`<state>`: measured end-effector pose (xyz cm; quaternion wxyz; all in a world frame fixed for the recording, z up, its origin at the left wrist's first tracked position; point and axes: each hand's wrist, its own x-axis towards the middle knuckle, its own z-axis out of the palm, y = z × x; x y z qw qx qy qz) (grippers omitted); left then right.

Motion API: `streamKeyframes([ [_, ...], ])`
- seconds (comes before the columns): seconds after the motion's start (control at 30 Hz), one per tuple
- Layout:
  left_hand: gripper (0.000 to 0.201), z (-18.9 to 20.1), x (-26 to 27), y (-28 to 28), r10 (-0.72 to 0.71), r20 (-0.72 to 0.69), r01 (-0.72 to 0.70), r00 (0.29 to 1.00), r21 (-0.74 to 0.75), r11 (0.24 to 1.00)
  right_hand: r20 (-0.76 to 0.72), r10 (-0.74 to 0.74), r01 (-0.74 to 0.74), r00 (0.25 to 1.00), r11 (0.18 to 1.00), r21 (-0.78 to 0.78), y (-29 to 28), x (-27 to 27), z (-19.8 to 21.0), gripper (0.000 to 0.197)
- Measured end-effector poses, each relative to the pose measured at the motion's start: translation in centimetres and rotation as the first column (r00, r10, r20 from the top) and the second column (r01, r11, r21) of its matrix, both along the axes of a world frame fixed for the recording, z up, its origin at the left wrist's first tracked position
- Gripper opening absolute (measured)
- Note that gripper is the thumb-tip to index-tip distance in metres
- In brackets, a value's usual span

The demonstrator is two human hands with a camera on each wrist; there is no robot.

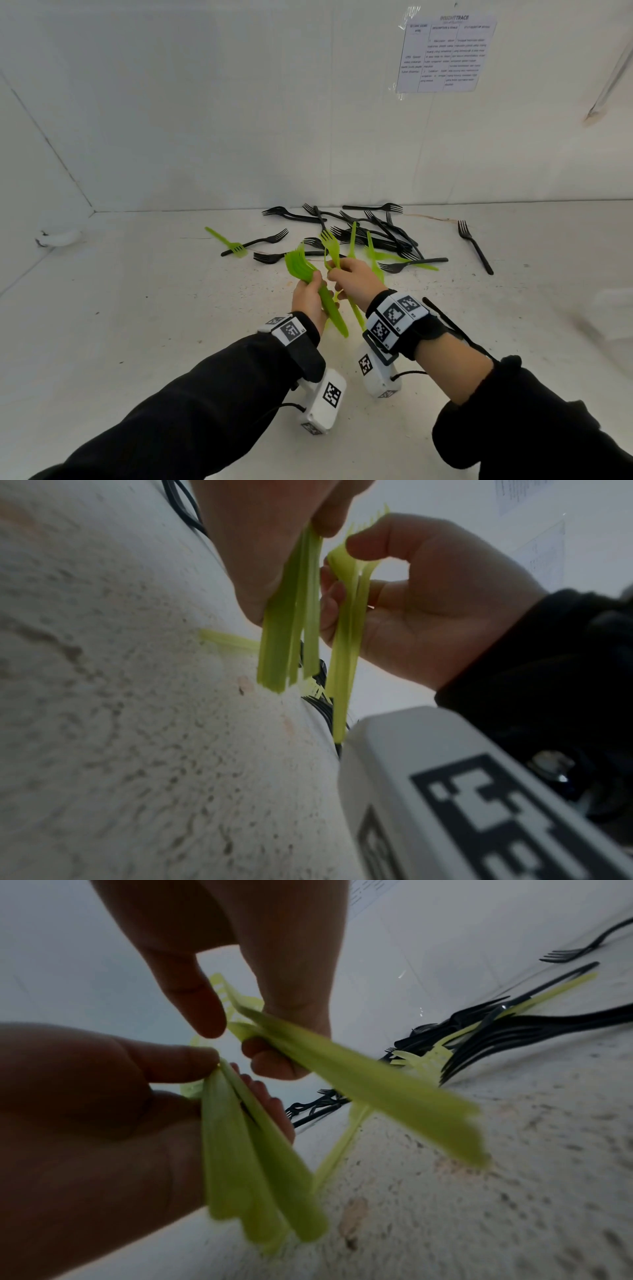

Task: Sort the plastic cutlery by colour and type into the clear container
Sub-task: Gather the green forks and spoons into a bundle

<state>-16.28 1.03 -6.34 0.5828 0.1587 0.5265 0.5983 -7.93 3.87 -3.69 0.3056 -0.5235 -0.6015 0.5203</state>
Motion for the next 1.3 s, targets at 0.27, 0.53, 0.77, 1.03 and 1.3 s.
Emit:
streamKeyframes([
  [0.27,0.017,-0.3,1.3,0.1,-0.049,-0.011,0.049,0.999,0.006,0.999,0.026,-0.055,0.052,0.998,0.993,0.106,0.7,1.1,-0.7,0.014],
  [0.53,0.023,-0.1,2.4,-0.2,-0.07,-0.019,0.071,0.997,0.002,0.998,0.082,-0.091,0.08,0.993,0.99,0.12,0.9,1.9,-0.4,0.021],
  [0.77,0.026,-0.1,3.9,-0.5,-0.082,-0.051,0.081,0.995,-0.018,0.997,0.07,-0.056,0.048,0.996,0.992,0.117,1.2,2.5,-0.4,0.023],
  [1.03,0.011,-0.2,4.5,-0.3,-0.011,-0.022,0.011,1.0,0.013,1.0,0.035,-0.082,0.078,0.996,0.991,0.105,1.4,3.7,-0.4,0.028],
  [1.3,0.014,-0.2,5.1,-0.3,0.017,0.033,-0.017,0.999,0.001,1.0,0.071,-0.046,0.04,0.996,0.995,0.087,1.6,5.1,-1.2,0.037],
])
